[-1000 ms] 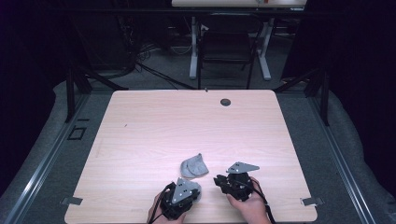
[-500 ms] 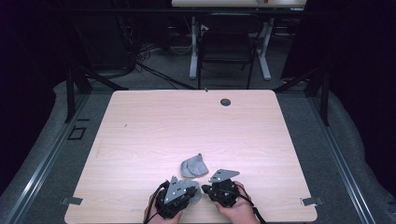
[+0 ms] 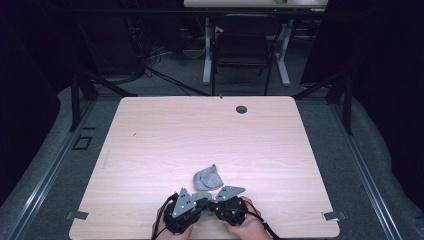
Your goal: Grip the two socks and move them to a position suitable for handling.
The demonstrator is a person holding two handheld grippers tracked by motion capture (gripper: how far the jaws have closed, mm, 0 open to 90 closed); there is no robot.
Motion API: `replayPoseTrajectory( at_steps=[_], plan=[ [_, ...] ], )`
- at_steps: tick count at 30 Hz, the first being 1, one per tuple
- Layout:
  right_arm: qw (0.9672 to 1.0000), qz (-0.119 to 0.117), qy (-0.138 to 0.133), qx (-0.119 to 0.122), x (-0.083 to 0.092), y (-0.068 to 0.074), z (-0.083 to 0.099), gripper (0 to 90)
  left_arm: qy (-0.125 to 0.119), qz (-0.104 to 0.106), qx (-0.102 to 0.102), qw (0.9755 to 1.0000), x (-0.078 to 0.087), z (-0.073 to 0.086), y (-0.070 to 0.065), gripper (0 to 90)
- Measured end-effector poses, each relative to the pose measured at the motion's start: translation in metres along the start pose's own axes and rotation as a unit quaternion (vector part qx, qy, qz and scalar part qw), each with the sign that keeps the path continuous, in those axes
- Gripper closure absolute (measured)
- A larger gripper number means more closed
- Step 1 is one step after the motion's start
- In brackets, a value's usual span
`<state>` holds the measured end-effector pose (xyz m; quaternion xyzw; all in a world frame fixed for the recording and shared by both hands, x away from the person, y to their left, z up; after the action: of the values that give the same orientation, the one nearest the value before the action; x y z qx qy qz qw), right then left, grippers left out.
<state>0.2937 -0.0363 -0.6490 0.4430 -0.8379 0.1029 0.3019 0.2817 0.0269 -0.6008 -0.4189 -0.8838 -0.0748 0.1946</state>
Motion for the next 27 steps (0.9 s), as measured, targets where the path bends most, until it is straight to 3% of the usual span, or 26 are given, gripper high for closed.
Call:
replayPoseTrajectory(
  at_steps=[5, 18, 27],
  plan=[
    [0.9999, 0.01, 0.002, -0.011, 0.002, -0.005, 0.001, 89.6, -0.005, -0.008, 0.016, 0.9998, 0.007, -0.001, 0.007, 85.4],
    [0.9992, 0.035, 0.011, -0.016, 0.013, -0.012, 0.007, 89.6, 0.003, -0.027, 0.025, 0.9993, 0.021, 0.004, 0.025, 84.7],
    [0.9983, 0.047, 0.015, -0.033, 0.023, -0.025, 0.013, 89.6, 0.016, -0.059, 0.055, 0.9966, 0.028, 0.012, 0.046, 82.2]
  ],
)
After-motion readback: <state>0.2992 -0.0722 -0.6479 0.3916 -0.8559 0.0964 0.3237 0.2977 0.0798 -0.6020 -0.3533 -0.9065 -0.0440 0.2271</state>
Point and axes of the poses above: each handheld gripper's, and its own axes: x roughly backward along the jaws, z roughly out of its underside, y roughly to its left, the point moved 10 cm from there along -x, roughly forward along the jaws, and after that the axes turned 8 degrees about -y, right-handed, at the moved point
